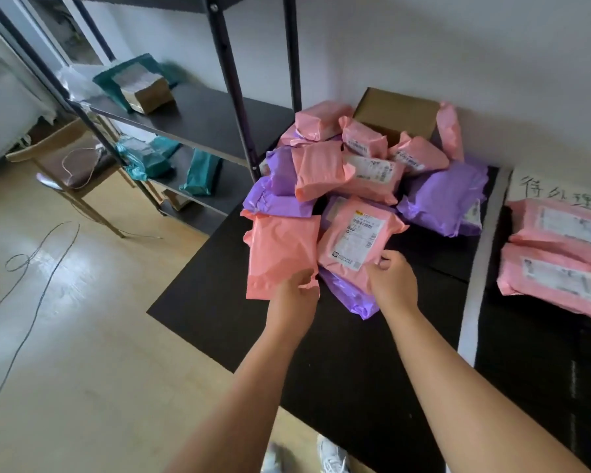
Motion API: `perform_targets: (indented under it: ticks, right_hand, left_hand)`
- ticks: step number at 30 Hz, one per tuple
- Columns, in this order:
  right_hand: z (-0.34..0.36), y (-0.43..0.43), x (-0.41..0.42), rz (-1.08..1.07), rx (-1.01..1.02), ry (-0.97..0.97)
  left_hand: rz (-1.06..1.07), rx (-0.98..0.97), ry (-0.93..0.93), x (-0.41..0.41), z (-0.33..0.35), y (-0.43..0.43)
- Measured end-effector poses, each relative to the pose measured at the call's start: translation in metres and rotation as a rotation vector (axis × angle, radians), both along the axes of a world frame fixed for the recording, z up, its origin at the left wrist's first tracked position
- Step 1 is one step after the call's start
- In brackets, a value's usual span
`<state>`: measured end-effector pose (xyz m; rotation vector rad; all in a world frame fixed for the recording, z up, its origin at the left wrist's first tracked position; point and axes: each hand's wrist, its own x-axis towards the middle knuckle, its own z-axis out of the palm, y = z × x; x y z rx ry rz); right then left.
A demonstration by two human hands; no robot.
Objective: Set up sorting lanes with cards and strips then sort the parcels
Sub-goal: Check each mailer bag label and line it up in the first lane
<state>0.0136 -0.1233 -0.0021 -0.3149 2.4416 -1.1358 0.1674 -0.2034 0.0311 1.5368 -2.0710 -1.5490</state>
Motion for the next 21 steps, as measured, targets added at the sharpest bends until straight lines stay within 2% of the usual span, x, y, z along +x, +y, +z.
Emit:
perform_targets:
  ticks: [8, 14, 21]
  right_hand:
    - [-0.018, -0.030, -0.023, -0.094, 0.235, 0.006]
    - [-0.024, -0.053, -0.017, -0.282, 0.257, 0.032]
    - [-0.009, -0.059, -0.004, -0.393, 0.221, 0.113]
  left_hand:
    - [-0.140, 0.045, -0.020, -0.037, -0.024, -0.055]
    - [-0.279, 0.071, -0.001, -0.040, -0.028, -0.097]
    - [-0.363, 0.025, 0.034, -0.041, -0.021, -0.123]
